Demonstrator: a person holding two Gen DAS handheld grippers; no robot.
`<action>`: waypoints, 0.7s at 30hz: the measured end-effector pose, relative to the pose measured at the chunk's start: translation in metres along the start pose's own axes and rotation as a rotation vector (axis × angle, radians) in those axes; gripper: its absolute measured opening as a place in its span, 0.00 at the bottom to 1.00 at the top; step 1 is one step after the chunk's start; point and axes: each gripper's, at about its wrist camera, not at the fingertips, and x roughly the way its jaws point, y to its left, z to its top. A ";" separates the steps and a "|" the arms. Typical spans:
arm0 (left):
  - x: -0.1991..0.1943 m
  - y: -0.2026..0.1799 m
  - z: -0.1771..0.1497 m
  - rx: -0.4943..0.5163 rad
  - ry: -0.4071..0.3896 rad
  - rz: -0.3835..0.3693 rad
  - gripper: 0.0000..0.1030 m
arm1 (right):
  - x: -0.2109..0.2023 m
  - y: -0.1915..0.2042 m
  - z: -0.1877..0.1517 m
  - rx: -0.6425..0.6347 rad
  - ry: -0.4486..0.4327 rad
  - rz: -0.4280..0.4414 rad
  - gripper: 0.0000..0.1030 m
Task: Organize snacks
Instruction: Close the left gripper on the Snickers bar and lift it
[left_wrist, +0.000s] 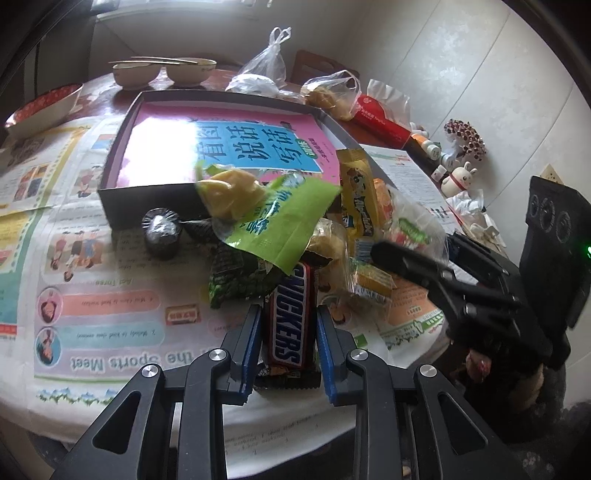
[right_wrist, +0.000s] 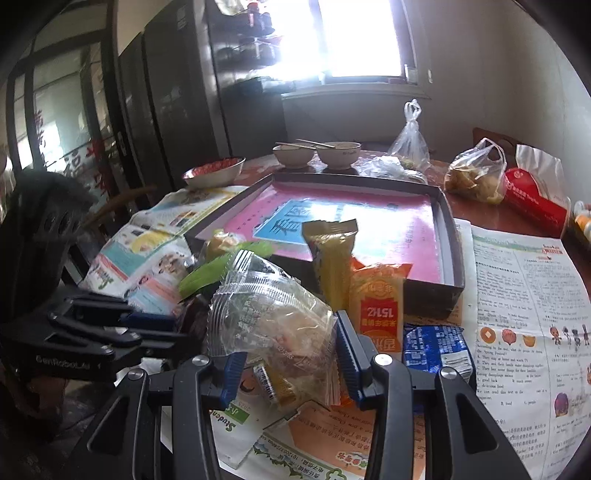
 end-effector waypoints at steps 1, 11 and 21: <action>-0.002 0.001 -0.001 -0.001 -0.002 0.001 0.28 | -0.001 -0.001 0.001 0.006 -0.004 -0.004 0.44; -0.020 0.011 -0.012 -0.019 -0.008 0.018 0.28 | -0.005 -0.009 0.005 0.046 -0.017 -0.023 0.44; -0.047 0.022 -0.009 -0.042 -0.071 0.047 0.28 | -0.012 -0.011 0.010 0.062 -0.043 -0.040 0.44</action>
